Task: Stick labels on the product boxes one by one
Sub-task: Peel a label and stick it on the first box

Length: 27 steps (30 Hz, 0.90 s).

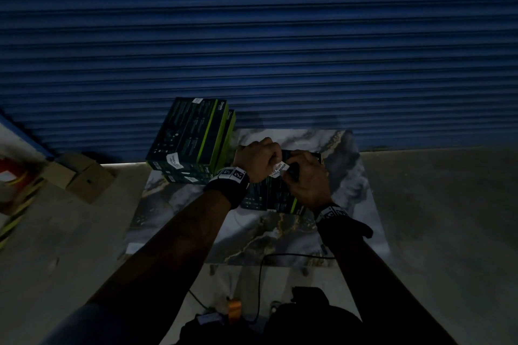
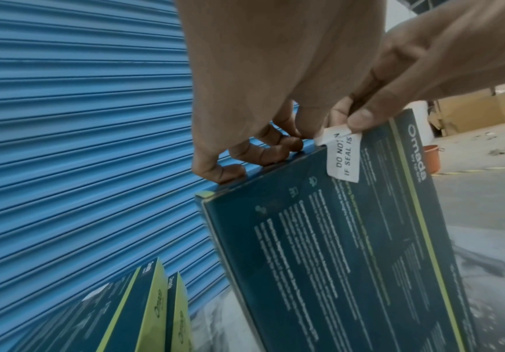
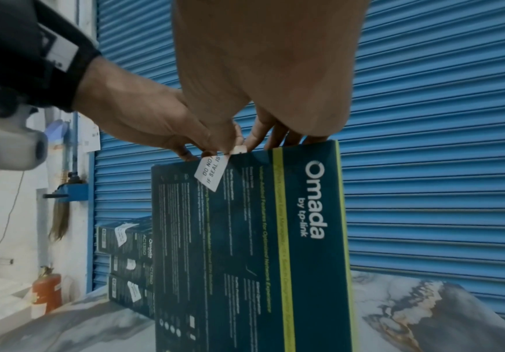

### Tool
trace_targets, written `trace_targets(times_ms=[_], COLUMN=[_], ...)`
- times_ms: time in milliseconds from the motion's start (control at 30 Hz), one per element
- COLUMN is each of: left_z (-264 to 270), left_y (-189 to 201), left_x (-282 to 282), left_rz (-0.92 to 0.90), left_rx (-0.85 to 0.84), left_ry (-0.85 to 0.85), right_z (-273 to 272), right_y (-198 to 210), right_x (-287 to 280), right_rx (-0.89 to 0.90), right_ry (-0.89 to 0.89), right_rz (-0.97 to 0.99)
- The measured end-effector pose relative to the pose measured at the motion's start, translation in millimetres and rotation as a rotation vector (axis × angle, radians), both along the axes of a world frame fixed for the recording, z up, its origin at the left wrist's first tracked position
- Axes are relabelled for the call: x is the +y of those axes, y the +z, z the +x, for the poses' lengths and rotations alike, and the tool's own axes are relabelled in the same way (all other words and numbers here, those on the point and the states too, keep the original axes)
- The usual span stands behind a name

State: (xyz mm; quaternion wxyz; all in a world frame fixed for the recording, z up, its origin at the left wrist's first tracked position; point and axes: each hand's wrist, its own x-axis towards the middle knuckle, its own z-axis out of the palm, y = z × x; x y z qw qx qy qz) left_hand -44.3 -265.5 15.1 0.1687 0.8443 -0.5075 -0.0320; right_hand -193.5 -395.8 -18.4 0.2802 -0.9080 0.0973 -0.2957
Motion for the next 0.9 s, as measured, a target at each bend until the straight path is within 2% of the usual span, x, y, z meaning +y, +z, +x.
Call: trace_targets(times_ms=[300,567,667,767,900], left_z=[7.1,8.4,10.1,8.5,8.3], left_y=[8.1,5.8,9.1,12.4,12.7], left_x=[4.4,6.7,10.4,13.5,15.6], left_rz=[0.007,-0.115,-0.133,-0.143,-0.112], left_rx=[0.116,0.117,0.165,0.213,0.272], left_ry=[-0.066,-0.029,-0.015,-0.012,-0.024], right_z=[12.1,8.8,6.0,0.1,-5.6], right_y=[-5.0,1.4,4.6,7.7,11.5], right_x=[-5.1,-4.6,-5.7,-9.9,-16.3], right_rx=[0.016,0.001,0.048,0.097,0.159], right_ry=[-0.059,-0.038,-0.057,0.003,0.133], right_rz=[-0.061,-0.011,0.061,0.056,-0.053])
